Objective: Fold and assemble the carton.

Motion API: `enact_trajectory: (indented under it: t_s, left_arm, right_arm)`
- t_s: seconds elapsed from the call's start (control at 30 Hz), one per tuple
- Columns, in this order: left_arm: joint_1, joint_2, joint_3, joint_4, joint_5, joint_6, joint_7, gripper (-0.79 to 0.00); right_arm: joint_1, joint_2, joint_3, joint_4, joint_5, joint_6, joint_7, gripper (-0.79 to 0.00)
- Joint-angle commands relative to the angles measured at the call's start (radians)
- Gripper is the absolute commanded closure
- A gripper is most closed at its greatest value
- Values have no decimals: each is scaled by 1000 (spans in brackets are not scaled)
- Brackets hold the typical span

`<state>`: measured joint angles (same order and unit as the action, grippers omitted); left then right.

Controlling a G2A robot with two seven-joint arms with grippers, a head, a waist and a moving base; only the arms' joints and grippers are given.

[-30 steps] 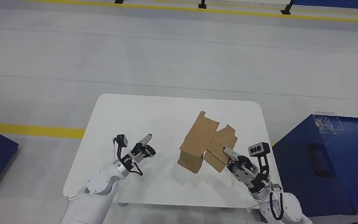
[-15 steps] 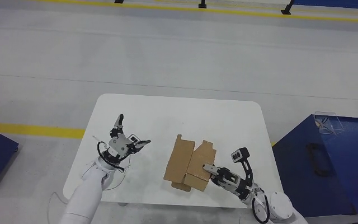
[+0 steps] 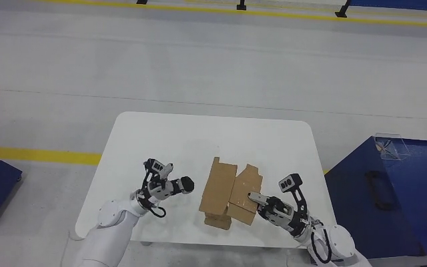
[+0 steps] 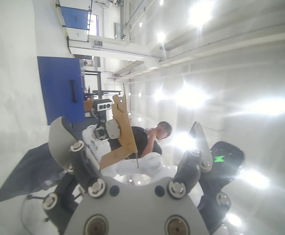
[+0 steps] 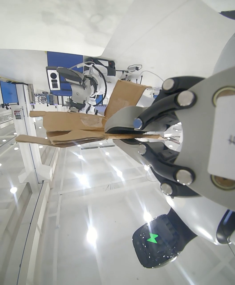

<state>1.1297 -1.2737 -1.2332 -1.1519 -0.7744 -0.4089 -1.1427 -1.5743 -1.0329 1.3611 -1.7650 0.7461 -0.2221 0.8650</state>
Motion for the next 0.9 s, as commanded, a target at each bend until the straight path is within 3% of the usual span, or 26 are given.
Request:
enact_trajectory:
  t_s: [0.0,0.07,0.1,0.13,0.17,0.43,0.53,0.63,0.83,0.87]
  left_arm:
    - [8,-1,18,-19,64,-9,35,-785]
    - [18,-2,35,-45,80,17,42,-785]
    - [21,-2,40,-57,89,25,45,-730]
    - [25,-2,46,-66,95,37,48,-508]
    - [27,-2,51,-74,103,52,53,-462]
    - [44,-1,69,-115,102,99,46,-194]
    - [50,0,70,-122,94,101,41,-154]
    - [56,-1,78,-130,83,113,34,0]
    - [63,-3,89,-151,39,141,12,0]
    - [65,-2,89,-155,39,151,7,0]
  right_arm:
    - [7,-1,-11,4,-20,8,7,0]
    - [13,-2,-23,12,-51,11,12,0]
    - [16,-2,-31,17,-60,18,16,0]
    - [19,-3,-36,20,-69,19,19,0]
    - [22,-4,-40,24,-71,20,19,0]
    - [37,-7,-50,40,-75,37,27,0]
    - [42,-8,-48,46,-73,44,28,0]
    - [47,-8,-50,50,-61,75,32,0]
    - [55,-8,-51,61,-97,108,19,0]
    - [54,-8,-51,60,-94,110,15,-785]
